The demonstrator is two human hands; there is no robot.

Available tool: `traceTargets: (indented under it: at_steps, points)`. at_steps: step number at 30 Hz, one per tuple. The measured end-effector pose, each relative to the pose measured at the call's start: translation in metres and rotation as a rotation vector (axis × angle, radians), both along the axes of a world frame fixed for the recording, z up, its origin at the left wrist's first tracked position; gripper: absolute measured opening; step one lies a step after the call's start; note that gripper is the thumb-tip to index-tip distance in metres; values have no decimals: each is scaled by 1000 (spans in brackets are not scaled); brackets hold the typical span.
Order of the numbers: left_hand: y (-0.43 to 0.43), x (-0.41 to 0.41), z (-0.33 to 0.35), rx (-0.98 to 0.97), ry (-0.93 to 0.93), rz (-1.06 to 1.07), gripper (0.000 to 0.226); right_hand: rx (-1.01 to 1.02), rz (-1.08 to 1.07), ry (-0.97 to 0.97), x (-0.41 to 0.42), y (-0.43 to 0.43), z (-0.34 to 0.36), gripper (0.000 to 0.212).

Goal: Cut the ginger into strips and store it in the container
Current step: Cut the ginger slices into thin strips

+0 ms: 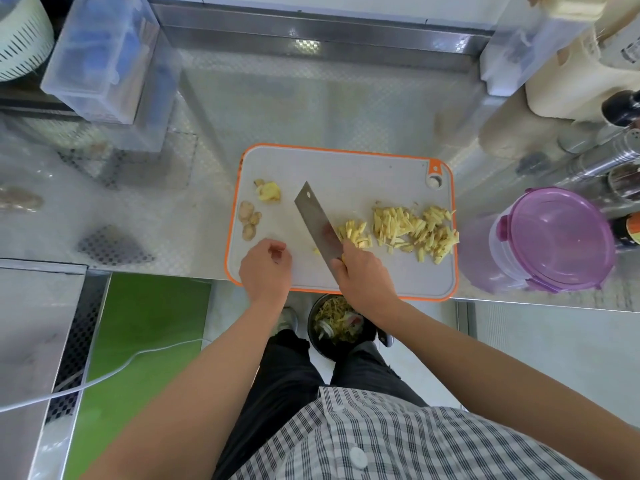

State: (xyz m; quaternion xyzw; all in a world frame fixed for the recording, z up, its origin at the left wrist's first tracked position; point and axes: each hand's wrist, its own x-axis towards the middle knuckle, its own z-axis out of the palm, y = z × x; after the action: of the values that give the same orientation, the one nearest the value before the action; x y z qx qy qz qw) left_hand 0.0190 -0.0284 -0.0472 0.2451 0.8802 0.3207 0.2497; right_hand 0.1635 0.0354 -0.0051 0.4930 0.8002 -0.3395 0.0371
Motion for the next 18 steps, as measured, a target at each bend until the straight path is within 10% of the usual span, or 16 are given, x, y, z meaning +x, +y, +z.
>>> traceTargets:
  at_steps: [18]
  points:
    - [23,23,5,-146,45,-128,13,137,254,-204,-2,3,-3,6]
